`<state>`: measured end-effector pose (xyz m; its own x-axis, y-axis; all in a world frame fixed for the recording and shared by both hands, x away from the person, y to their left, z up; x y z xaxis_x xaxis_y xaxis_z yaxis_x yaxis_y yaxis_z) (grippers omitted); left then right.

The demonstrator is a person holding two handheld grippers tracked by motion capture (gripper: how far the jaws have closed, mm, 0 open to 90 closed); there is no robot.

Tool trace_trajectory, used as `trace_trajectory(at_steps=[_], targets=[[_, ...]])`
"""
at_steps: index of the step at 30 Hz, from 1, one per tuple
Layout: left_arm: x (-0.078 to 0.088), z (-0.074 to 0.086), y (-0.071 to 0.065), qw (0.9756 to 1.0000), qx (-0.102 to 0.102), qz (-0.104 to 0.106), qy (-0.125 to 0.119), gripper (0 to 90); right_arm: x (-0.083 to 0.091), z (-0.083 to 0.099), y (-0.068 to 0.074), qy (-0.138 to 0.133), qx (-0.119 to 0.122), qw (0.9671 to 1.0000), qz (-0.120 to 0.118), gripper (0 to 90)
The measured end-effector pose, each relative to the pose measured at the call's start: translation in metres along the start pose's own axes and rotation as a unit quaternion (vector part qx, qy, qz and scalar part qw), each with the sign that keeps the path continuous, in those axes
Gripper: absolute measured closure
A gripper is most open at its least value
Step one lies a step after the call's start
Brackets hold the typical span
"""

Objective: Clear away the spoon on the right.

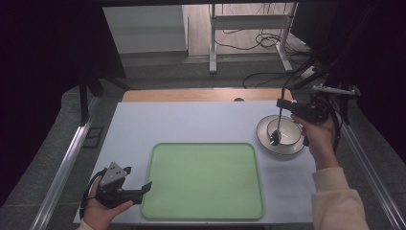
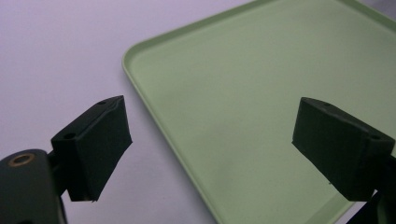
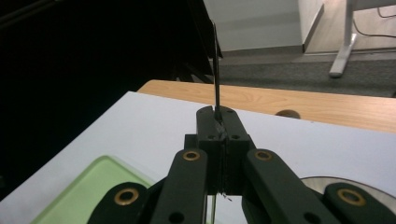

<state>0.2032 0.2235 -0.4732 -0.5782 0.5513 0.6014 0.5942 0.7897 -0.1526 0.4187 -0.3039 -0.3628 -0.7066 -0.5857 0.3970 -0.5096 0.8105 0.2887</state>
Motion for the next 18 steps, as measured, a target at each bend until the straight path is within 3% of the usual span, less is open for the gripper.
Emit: trace_trajectory(at_steps=[5, 8, 18], targets=[[0.000, 0.000, 0.000, 1.0000, 0.002, -0.001, 0.000, 11.1, 0.007, 0.007, 0.008, -0.010, -0.004, 0.9999, -0.009, 88.3], [-0.001, 0.000, 0.000, 1.0000, 0.001, -0.001, 0.001, 11.1, 0.011, 0.012, 0.011, -0.001, -0.007, 1.0000, 0.004, 88.3], [0.001, 0.000, -0.002, 1.0000, 0.000, -0.002, -0.002, 11.1, 0.017, 0.023, 0.022, 0.001, -0.006, 0.9999, -0.015, 88.3]])
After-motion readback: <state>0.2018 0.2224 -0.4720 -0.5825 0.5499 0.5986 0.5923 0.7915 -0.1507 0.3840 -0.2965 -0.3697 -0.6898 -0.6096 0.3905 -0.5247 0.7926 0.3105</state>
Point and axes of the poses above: each handheld gripper's, and its own axes: x roughly backward along the jaws, z roughly out of its underside, y roughly to its left, the point moved 1 cm from there along -x, roughly forward along the jaws, and after that the axes turned 8 degrees about z, right-handed, at the moved point
